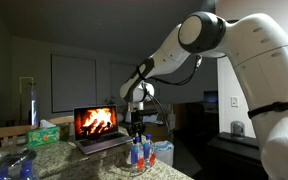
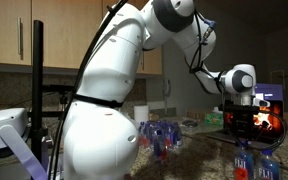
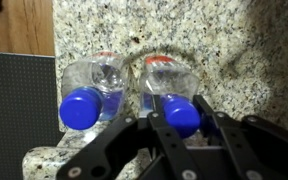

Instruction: Move the three bottles to the right

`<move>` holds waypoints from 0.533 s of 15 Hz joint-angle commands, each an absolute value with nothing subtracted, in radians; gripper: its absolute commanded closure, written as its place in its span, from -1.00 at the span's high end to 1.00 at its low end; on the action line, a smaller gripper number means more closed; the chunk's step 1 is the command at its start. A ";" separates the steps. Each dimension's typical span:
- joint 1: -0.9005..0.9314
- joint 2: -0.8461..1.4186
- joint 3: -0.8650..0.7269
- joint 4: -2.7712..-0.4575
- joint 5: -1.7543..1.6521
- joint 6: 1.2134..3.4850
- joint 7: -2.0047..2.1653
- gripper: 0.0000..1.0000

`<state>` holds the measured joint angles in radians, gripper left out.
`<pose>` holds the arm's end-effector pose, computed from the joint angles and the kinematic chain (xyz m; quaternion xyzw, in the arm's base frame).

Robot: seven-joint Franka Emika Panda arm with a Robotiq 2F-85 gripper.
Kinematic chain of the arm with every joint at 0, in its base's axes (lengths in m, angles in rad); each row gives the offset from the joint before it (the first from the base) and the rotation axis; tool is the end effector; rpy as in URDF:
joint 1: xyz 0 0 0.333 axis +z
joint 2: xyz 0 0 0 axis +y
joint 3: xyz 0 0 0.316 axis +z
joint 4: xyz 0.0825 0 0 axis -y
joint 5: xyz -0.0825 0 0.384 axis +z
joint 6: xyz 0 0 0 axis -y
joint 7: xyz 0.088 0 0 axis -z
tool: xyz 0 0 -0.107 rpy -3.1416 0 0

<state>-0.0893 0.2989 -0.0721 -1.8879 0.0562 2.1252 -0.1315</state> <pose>0.6070 -0.0941 0.3444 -0.9990 0.0292 0.0281 0.0171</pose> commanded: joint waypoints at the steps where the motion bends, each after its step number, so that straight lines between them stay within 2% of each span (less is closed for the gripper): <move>1: -0.110 0.299 -0.061 -1.881 0.083 2.107 -0.163 -0.20; 2: -0.110 0.298 -0.061 -1.882 0.083 2.106 -0.163 0.22; 8: -0.108 0.293 -0.059 -1.883 0.081 2.107 -0.165 0.95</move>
<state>-0.0908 0.2989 -0.0718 -1.8878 0.0572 2.1223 -0.1322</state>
